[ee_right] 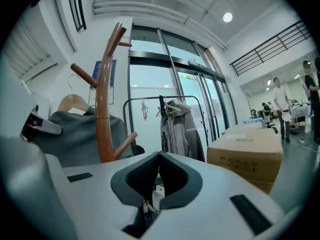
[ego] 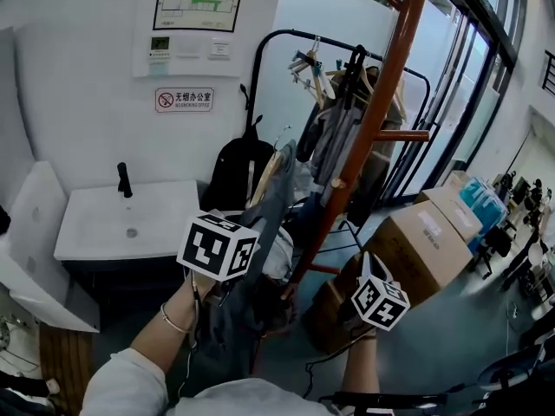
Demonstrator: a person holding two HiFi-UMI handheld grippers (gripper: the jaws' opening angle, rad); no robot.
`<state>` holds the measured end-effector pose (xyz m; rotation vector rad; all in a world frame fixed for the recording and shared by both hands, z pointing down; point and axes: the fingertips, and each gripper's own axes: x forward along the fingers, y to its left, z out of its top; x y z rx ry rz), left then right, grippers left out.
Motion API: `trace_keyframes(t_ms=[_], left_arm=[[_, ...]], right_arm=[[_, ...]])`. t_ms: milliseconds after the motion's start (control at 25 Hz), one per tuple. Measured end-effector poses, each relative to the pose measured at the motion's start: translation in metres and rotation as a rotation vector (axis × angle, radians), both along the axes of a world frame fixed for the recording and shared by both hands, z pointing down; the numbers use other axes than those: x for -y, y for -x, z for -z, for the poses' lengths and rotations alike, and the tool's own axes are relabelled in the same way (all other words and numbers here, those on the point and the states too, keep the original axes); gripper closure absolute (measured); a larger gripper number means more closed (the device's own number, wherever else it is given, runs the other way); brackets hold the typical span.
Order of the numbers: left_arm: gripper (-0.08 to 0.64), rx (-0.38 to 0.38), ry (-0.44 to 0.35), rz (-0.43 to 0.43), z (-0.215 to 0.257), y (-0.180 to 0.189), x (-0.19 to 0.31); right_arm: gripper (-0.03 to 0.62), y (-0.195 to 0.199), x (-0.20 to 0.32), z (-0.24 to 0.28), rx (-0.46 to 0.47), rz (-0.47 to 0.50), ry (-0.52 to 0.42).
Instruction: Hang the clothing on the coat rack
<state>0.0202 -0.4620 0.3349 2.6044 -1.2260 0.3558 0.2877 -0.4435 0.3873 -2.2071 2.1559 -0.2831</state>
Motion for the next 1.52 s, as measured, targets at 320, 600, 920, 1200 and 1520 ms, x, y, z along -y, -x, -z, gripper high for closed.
trace_keyframes(t_ms=[320,600,920,1200,1520], left_arm=[[0.537,0.011,-0.076,0.0,0.045,-0.011,0.008],[0.537,0.015,-0.141,-0.001,0.083,-0.021,0.017],[0.537,0.027,-0.185,-0.033,0.124,-0.03,0.029],[0.537,0.04,-0.227,-0.068,0.16,-0.038,0.031],[0.537,0.045,-0.266,-0.089,0.206,-0.046,0.037]], right_arm=[[0.569,-0.002,0.019,0.017,-0.031,0.046,-0.01],[0.569,-0.003,0.031,0.028,-0.033,0.076,-0.028],[0.569,-0.001,0.045,0.035,-0.002,0.102,-0.045],[0.569,0.001,0.051,0.036,0.022,0.115,-0.052],[0.569,-0.003,0.052,0.026,0.052,0.113,-0.034]])
